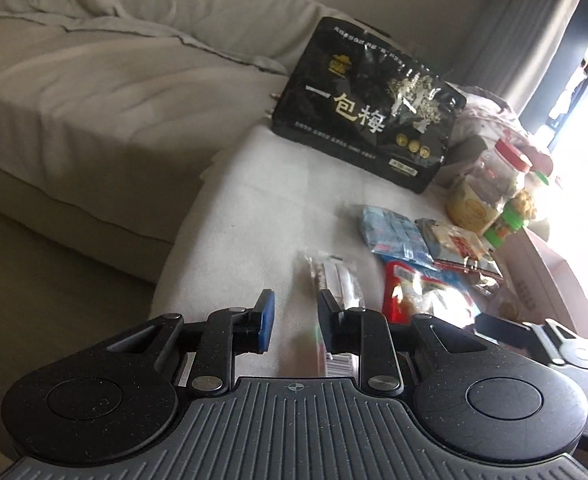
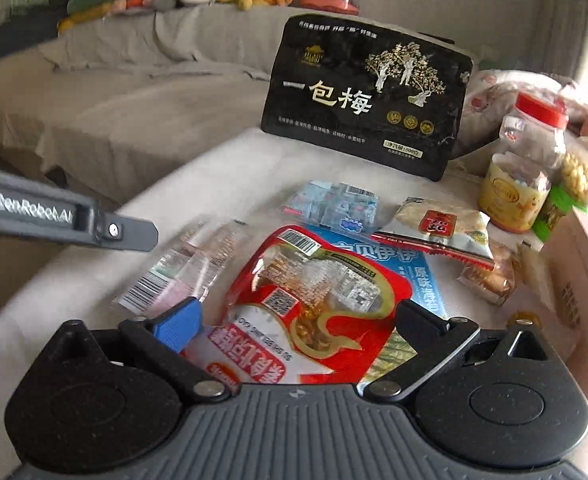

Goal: Organize snacks
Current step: 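Move right tool to the red snack pouch while left tool approaches the clear strip packet, then grasp the red pouch with right tool while left tool grasps the clear strip packet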

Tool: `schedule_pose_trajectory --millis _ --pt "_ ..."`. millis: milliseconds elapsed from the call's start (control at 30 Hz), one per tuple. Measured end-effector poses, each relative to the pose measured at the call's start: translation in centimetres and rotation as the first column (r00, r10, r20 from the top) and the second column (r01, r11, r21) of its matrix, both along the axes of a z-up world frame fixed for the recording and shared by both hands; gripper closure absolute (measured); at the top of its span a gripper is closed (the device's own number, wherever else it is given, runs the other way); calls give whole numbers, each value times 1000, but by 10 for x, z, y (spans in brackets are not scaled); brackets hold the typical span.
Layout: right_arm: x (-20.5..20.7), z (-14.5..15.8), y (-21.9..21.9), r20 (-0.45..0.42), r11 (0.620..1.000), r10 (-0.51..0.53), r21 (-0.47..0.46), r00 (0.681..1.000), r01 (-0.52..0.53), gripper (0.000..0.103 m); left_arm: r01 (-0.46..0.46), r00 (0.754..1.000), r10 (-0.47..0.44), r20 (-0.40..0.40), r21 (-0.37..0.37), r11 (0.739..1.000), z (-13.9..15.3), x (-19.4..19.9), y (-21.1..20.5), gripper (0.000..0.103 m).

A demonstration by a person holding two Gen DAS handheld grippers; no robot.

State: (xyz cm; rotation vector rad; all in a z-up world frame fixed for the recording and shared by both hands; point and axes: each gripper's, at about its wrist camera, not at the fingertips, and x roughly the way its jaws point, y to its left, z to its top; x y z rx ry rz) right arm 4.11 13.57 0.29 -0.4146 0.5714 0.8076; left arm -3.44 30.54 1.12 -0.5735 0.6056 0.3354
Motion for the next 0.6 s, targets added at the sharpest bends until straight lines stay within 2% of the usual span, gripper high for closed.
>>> schedule_pose_trajectory --millis 167,233,333,400,600 --pt "1 4 -22 59 999 -3 -37 998 5 0 65 998 -65 19 0 998 -1 10 -7 75" --pt "4 4 -32 39 999 -23 -33 999 25 0 86 996 -86 7 20 996 -2 18 -11 75" --pt "8 3 -45 2 998 -60 -32 998 61 0 123 991 -120 -56 55 991 -5 35 -21 75" --pt "7 1 -51 -3 997 -79 -28 997 78 0 142 989 -137 -63 77 987 -4 42 -27 67" --pt "-7 1 -65 51 995 -93 -27 994 95 0 108 992 -97 -84 128 986 6 61 -29 67"
